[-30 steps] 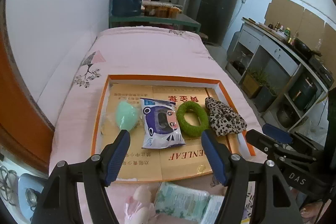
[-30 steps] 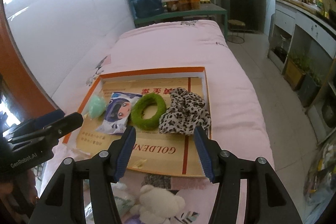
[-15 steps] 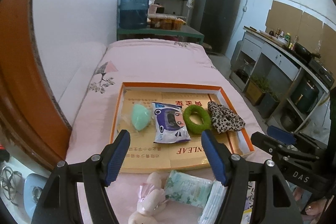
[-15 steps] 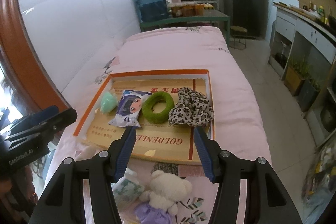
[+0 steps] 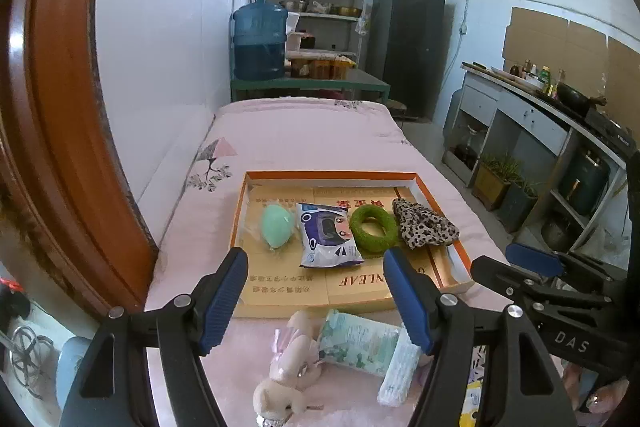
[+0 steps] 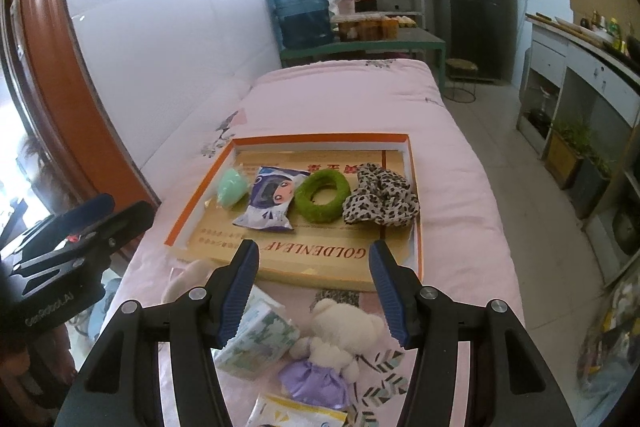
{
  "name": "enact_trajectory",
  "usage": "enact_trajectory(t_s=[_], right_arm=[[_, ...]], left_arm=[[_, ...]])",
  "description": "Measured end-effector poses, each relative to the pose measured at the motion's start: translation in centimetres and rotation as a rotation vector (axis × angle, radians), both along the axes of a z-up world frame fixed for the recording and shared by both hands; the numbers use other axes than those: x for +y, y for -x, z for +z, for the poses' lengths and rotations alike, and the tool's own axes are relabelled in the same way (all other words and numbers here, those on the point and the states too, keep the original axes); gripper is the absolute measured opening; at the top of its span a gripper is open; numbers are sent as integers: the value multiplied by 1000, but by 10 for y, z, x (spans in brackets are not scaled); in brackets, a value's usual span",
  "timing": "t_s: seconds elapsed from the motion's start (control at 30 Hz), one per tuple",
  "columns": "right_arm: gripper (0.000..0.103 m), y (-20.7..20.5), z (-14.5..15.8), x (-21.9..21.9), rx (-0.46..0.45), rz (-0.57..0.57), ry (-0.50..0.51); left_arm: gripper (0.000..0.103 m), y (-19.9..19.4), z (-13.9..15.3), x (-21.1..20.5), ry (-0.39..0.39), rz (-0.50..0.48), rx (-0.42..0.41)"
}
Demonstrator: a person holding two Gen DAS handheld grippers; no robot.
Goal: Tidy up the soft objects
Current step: 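Move both tools back from the box toward the remaining soft items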
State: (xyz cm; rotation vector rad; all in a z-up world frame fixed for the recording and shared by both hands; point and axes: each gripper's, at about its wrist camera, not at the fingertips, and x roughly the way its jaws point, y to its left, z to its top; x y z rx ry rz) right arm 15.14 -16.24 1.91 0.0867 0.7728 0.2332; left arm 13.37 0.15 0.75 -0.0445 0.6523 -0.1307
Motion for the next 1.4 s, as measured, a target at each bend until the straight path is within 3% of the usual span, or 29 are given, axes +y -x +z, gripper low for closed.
enact_trajectory(t_s=[0.53,0.87,1.23,1.4], right_arm=[[59,50,2,-4,-51,-16,-4],[59,75,-10,-2,-50,-22,8],[59,98,-35,-5,-24,-22,1],[59,113,-45,-13,-16,-34,3]], left_arm=[[70,48,-1,17,13,12,-57],[70,66,-19,28,35,22,-52],[70,80,-41,30,8,22,-29],[70,90,-50,34,40,9,-28]])
